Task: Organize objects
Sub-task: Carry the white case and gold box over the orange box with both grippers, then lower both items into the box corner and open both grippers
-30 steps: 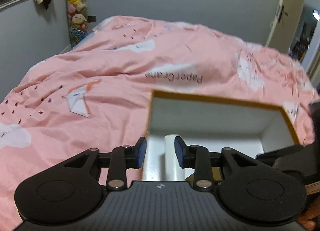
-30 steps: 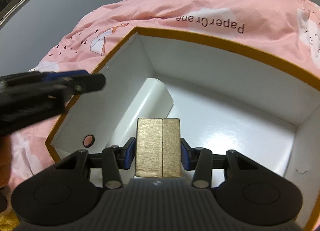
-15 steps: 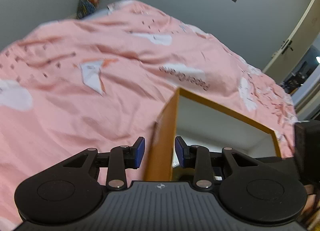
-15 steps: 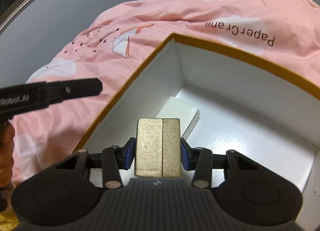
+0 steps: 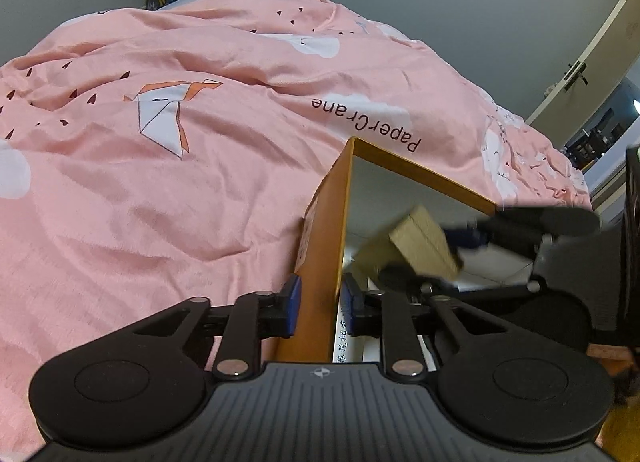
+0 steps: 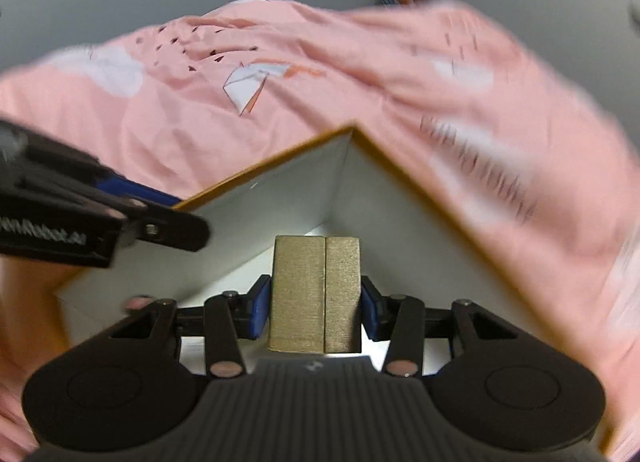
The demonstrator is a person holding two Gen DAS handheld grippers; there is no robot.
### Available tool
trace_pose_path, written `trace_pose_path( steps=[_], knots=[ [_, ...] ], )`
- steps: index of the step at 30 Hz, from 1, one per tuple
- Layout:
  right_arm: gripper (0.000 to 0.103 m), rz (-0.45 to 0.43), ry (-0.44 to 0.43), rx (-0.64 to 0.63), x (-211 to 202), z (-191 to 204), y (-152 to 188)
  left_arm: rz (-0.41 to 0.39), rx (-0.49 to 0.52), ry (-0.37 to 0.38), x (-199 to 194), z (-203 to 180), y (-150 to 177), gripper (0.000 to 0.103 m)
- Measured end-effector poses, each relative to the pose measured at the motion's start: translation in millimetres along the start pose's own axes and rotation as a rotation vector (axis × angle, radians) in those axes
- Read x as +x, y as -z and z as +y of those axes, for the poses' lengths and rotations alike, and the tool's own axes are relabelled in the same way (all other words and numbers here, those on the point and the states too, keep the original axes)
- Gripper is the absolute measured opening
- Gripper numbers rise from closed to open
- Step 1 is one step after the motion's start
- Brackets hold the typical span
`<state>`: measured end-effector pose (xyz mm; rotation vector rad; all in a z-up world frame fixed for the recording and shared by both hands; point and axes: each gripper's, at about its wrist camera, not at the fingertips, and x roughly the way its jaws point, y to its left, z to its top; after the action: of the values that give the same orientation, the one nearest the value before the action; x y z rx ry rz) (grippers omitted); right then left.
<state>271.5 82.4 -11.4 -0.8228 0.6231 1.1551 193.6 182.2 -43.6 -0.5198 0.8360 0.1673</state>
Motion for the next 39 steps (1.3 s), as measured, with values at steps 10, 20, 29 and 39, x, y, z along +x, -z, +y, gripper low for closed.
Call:
trace_pose_path(
  steps=[10,20,29,39],
  knots=[
    [0.047,-0.106,0.08,-0.479,34,26,-4,0.005,-0.008,0.03,4,2,1,0.015],
    [0.054,-0.091,0.14,-0.519,41,22,2,0.01,-0.004,0.018,4,0,-1,0.014],
    [0.02,0.021,0.074,-0.272,34,1,11,0.003,-0.002,0.007,3,-2,2,0.013],
    [0.013,0.029,0.087,-0.278,41,19,13,0.008,-0.009,-0.002,2,-1,2,0.013]
  ],
)
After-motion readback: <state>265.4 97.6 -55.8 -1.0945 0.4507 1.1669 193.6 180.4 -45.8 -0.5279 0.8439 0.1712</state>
